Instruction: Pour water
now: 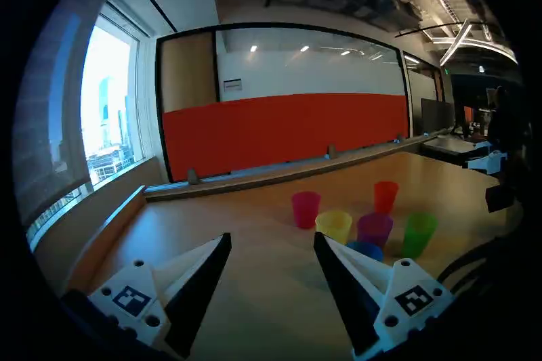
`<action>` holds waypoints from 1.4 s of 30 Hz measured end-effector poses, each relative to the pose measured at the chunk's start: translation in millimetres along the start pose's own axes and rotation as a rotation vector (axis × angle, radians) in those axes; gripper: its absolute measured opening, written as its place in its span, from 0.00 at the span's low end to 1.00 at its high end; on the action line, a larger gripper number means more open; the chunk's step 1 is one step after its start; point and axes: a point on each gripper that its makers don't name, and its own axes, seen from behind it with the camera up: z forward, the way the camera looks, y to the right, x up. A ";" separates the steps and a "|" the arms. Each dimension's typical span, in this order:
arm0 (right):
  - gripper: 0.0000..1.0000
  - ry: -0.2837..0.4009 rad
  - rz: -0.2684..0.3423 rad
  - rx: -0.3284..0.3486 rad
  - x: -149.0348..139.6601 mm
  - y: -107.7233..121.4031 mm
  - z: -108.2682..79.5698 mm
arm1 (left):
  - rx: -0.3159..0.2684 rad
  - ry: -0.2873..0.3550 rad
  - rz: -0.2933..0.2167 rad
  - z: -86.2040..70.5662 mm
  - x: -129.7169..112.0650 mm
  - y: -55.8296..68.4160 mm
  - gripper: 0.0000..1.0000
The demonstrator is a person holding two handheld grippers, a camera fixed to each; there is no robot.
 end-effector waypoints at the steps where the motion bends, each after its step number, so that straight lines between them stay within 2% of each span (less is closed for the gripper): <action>1: 1.00 0.012 0.001 -0.019 2.0 3.4 -0.6 | 0.008 0.008 -0.003 0.0 1.9 0.0 0.90; 6: 1.00 0.081 0.011 -0.113 11.5 19.0 -3.8 | 0.044 0.057 -0.032 0.6 14.2 2.0 0.90; 12: 1.00 0.164 0.019 -0.204 29.9 34.8 -10.9 | 0.077 0.109 -0.094 0.9 25.7 4.4 0.90; 18: 1.00 0.233 0.007 -0.278 44.6 46.1 -16.4 | 0.098 0.116 -0.147 7.8 21.4 10.5 0.90; 24: 1.00 0.256 0.022 -0.323 49.0 51.6 -16.6 | 0.102 0.137 -0.144 16.1 20.5 21.9 0.90; 30: 1.00 0.251 0.036 -0.336 41.5 55.1 -10.7 | 0.134 0.166 -0.119 23.7 25.8 27.1 0.90; 42: 1.00 0.260 0.067 -0.361 37.8 55.9 -5.7 | 0.196 0.219 -0.116 31.0 29.5 36.2 0.90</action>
